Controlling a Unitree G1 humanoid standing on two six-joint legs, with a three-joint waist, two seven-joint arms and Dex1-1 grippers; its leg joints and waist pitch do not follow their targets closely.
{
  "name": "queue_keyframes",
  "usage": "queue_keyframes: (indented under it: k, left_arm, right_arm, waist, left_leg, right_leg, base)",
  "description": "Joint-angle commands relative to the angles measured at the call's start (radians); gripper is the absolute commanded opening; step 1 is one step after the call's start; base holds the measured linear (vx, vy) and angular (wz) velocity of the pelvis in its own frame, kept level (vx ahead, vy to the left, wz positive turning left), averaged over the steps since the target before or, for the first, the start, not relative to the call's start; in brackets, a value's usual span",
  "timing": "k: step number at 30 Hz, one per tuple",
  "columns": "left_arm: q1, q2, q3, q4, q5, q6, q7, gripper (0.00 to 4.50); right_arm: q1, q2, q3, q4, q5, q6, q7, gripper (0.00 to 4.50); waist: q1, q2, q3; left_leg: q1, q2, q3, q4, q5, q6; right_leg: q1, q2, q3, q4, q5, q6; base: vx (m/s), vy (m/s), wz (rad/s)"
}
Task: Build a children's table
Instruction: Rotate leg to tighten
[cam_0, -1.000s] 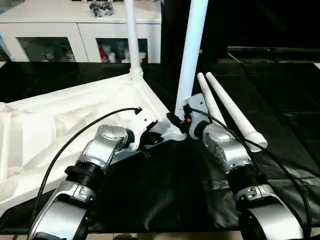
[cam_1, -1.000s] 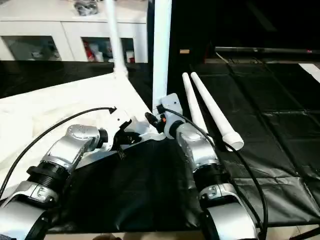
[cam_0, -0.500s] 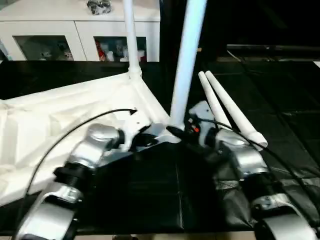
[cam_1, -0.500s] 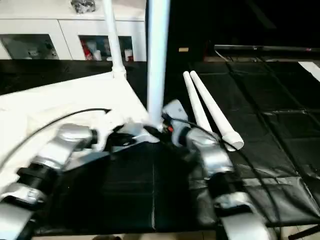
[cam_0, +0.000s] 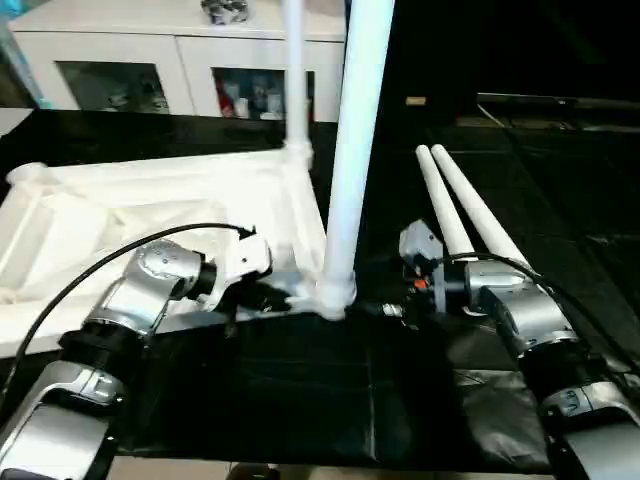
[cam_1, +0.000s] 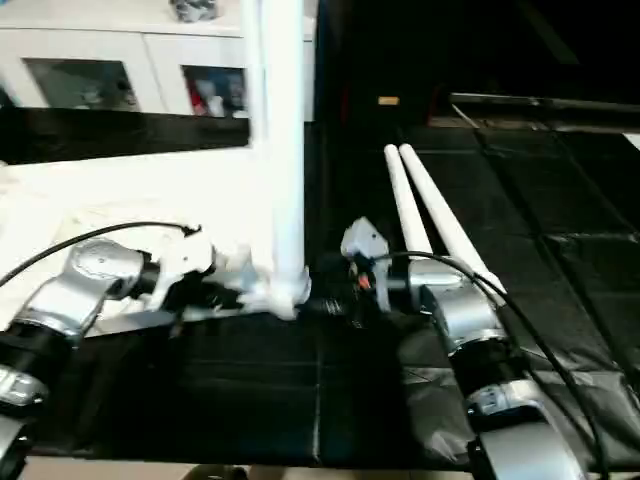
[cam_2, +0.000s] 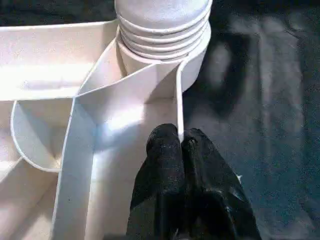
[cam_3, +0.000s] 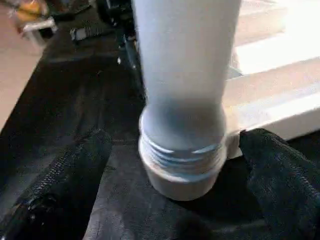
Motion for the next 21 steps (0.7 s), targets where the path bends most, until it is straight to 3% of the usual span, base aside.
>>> queue_keyframes:
  k: [1, 12, 21]
  left_arm:
    - [-0.005, 0.0, -0.023, -0.05, -0.009, -0.031, -0.034, 0.0]
    - [0.003, -0.007, -0.046, -0.052, 0.004, -0.06, -0.049, 0.0]
    - [-0.007, -0.009, -0.041, -0.036, 0.011, -0.067, -0.031, 0.0]
  right_arm:
    - [-0.021, -0.005, 0.008, 0.008, -0.016, -0.02, 0.016, 4.45]
    - [-0.004, 0.038, 0.041, -0.002, 0.003, -0.034, 0.062, 4.27]
    - [-0.012, 0.065, 0.046, 0.027, -0.015, -0.049, 0.043, 3.49]
  waist:
    - [-0.001, 0.002, -0.078]
    - [0.006, 0.002, -0.081]
    - [0.015, 0.003, -0.08]
  left_leg:
    - [0.023, 0.06, -0.017, -0.063, -0.151, 0.053]
    - [0.02, 0.059, -0.02, -0.063, -0.146, 0.052]
    - [0.022, 0.06, -0.02, -0.064, -0.155, 0.041]
  right_leg:
    - [0.051, -0.108, 0.066, -0.072, -0.14, -0.206]
    - [0.053, -0.107, 0.066, -0.07, -0.14, -0.189]
    - [0.051, -0.108, 0.067, -0.07, -0.147, -0.185]
  base:
    - [0.0, 0.0, 0.0]
    - [0.0, 0.0, 0.0]
    - [0.0, 0.0, 0.0]
